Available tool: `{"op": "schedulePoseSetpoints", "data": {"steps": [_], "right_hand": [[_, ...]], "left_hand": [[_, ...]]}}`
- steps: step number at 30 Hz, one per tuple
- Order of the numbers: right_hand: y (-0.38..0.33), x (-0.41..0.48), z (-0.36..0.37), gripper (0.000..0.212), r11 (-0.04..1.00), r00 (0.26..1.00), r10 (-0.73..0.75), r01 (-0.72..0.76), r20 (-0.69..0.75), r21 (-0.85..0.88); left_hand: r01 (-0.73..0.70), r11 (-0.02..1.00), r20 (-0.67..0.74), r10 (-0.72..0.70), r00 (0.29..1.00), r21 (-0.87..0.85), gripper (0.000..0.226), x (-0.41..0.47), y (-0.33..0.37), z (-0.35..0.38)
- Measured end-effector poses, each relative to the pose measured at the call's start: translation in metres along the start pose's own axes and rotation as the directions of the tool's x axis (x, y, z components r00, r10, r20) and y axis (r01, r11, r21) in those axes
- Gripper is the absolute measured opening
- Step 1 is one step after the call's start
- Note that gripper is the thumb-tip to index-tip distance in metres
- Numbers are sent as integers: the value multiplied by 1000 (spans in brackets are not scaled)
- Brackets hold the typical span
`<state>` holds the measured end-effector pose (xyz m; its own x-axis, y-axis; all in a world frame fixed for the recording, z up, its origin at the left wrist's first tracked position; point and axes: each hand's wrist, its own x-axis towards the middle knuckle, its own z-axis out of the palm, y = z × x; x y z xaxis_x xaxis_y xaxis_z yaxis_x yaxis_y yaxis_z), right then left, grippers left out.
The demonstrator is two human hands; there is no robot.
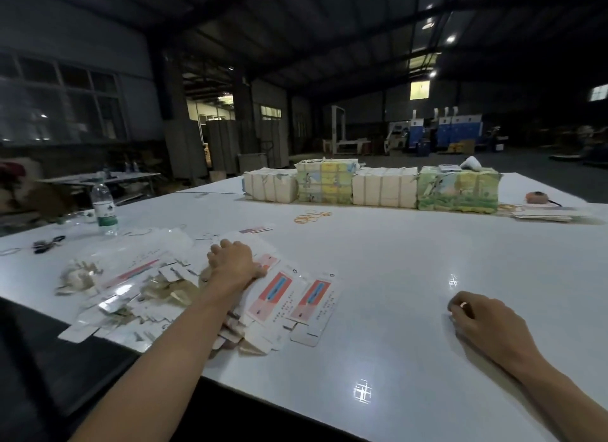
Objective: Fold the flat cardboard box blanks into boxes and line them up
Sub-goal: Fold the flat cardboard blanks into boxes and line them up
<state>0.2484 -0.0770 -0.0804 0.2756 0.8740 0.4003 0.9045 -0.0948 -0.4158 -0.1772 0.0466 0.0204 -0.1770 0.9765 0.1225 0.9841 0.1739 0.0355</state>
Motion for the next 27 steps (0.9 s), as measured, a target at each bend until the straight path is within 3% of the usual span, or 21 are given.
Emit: {"op": "schedulePoseSetpoints", "data": {"steps": [4,8,12,16,18,19,22,25,27], "right_hand": [[-1,-2,-3,18,1000,1000,-6,6,14,-15],[-1,-3,-4,17,1000,1000,-13,14,28,-24],[-2,-3,-4,17,1000,999,-11,11,40,-13],[-3,-1,-4,19,1000,999,1,0,47,-3],[-3,-1,-4,19,1000,999,-3,2,54,12],[-2,-1,-4,19,999,999,-4,2,49,32],[-2,1,-4,19,987,999,11,-5,-36,158],[-3,4,-8,18,959,980,11,46,-199,281],[-2,4,-13,13,934,953,-7,115,-303,340]], "left_hand": [[-11,1000,28,11,1000,-21,78,5,-4,-5],[-1,993,62,8,998,-118,95,8,-7,-12],[-111,946,103,149,984,-305,57,16,-1,-19],[-128,781,211,317,925,-612,42,16,29,-34],[-120,619,248,475,844,-776,40,6,56,-35],[-66,496,271,575,772,-866,40,-1,72,-31],[230,190,287,795,535,-954,41,-26,123,-10],[384,114,278,871,405,-916,47,-56,172,16],[414,108,275,887,370,-904,51,-74,200,31]]}}
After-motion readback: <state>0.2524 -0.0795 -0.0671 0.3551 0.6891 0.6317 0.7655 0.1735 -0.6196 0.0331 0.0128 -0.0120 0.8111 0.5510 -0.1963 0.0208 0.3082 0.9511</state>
